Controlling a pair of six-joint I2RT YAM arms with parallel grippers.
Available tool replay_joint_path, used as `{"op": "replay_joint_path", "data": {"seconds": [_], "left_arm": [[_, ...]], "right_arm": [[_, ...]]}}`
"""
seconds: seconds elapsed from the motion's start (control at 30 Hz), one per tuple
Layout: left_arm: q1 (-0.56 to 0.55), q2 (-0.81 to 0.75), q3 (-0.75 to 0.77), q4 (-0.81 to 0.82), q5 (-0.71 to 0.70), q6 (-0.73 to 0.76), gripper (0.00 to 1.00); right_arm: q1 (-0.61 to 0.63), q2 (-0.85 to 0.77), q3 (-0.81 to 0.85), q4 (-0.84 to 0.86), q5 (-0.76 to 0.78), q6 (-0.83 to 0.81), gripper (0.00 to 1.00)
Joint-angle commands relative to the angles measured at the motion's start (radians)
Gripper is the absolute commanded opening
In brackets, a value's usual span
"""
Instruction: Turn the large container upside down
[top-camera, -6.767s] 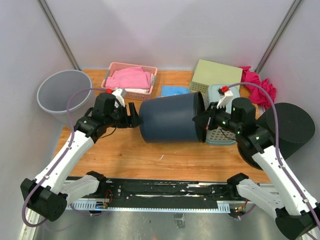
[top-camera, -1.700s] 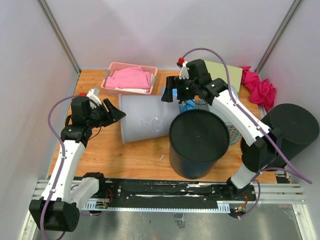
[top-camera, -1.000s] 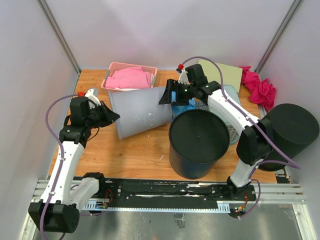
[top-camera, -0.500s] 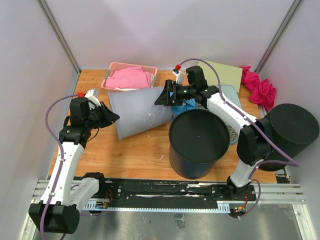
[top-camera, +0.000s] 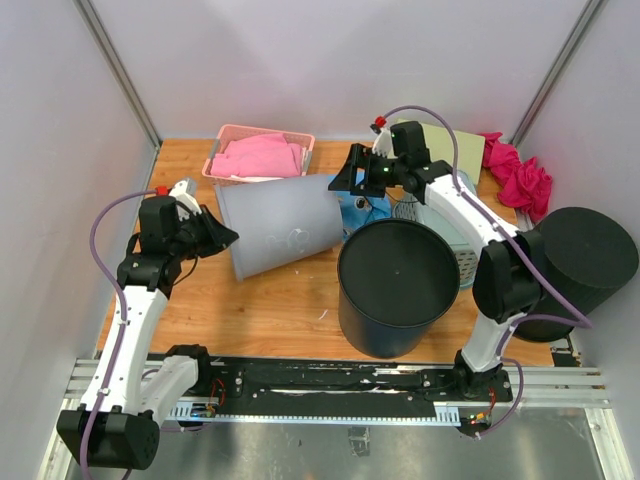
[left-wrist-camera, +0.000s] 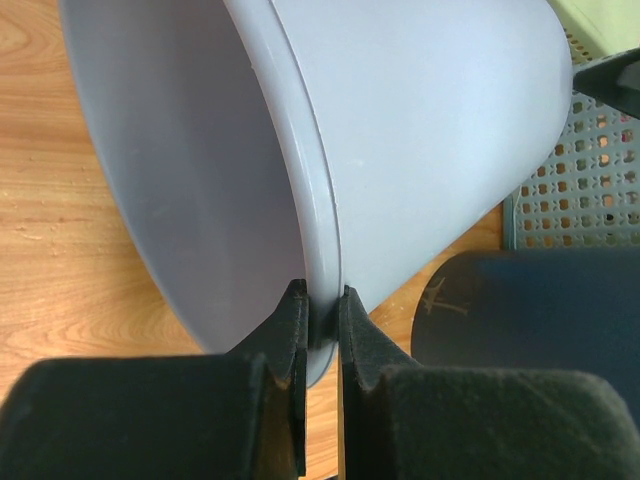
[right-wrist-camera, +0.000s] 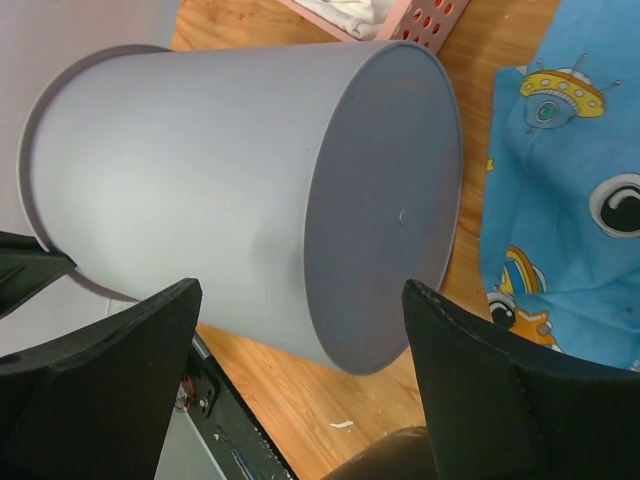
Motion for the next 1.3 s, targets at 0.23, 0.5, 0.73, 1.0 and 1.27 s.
{"op": "replay_joint_path", "data": {"seconds": [0.23,0.5,0.73,1.0,1.27], "left_arm": [[-0.001,-0.007,-0.018,-0.074,0.004,0.027,0.0],[-0.001,0.024,-0.022,-0.061,0.018,0.03,0.0],[-0.001,0.018,-0.038,-0.05,0.037,0.028,0.0],[-0.001,0.018,-0.062,-0.023,0.08,0.016,0.02],[-0.001,-0.004,-0.132,0.011,0.094,-0.001,0.23]], "right_arm": [[0.006,0.047,-0.019,0.253,-0.349,0.103,0.84],[0.056,-0.073,-0.179,0.732,-0.534,0.424,0.83],[0.137,-0.16,-0.16,0.637,-0.528,0.37,0.83],[0.206,-0.258,-0.104,0.43,-0.461,0.203,0.83],[0.346,-0.213,0.005,0.183,-0.358,0.012,0.84]]}}
